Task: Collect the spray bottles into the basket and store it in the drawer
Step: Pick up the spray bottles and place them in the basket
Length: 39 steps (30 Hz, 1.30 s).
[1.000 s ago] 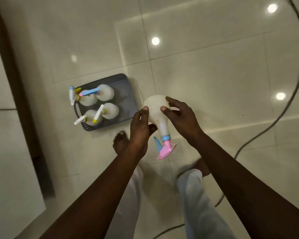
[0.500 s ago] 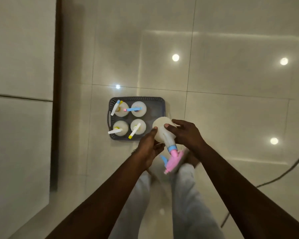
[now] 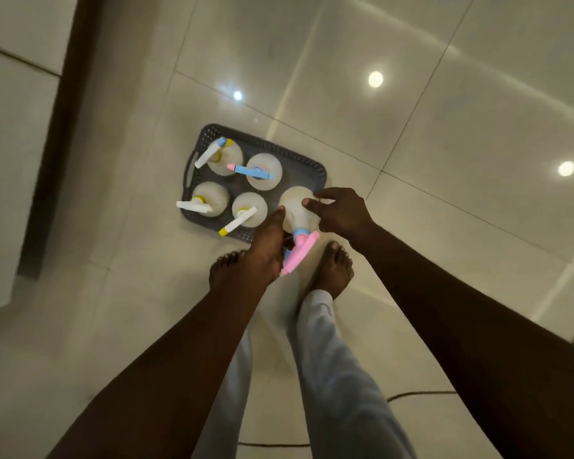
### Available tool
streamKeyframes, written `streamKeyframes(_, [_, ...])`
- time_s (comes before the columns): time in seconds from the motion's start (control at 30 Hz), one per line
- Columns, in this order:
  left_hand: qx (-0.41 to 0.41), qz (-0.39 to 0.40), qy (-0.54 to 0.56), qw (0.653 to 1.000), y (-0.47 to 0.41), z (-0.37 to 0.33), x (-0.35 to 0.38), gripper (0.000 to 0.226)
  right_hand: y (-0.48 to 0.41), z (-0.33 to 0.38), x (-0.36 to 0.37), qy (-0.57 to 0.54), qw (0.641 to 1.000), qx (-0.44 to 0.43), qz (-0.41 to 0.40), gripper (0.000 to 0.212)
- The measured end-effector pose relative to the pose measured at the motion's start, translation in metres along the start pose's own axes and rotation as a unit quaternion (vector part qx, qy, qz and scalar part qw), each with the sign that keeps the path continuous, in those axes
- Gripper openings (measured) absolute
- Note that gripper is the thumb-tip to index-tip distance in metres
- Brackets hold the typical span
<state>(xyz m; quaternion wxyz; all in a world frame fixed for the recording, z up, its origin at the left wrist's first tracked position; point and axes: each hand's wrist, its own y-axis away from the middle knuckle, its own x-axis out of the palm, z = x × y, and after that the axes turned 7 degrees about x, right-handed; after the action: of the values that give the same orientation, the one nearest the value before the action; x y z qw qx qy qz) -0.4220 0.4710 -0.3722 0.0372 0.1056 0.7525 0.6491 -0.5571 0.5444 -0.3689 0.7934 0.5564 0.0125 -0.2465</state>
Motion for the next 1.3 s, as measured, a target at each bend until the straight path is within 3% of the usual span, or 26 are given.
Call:
streamKeyframes(0.37, [-0.041,-0.004,0.012,0.999,-0.065,-0.012,0.013,0.068,-0.073,0.018,0.001,0.091,0.995,-0.032,0.007,0.053])
streamKeyframes(0.6, [-0.026,-0.011,-0.027,0.999,-0.088,-0.019,0.018,0.067,-0.103,0.023,0.007,0.145,0.988,-0.052,0.011,0.048])
streamKeyframes(0.87, [-0.011,-0.006,-0.004,1.000,-0.114,-0.025,0.020,0.037,-0.125,0.022,0.017,0.170,0.985,-0.039,0.009,0.042])
streamKeyframes(1.03, [0.019,-0.022,-0.047,0.998,-0.122,-0.022,0.022,0.048,-0.133,0.022,0.023,0.182,0.983,-0.028,-0.003,0.041])
streamKeyframes(1.3, [0.002,0.030,-0.003,1.000,-0.128,-0.014,0.011,0.041,-0.133,0.020,0.029,0.203,0.979,-0.011,-0.007,0.043])
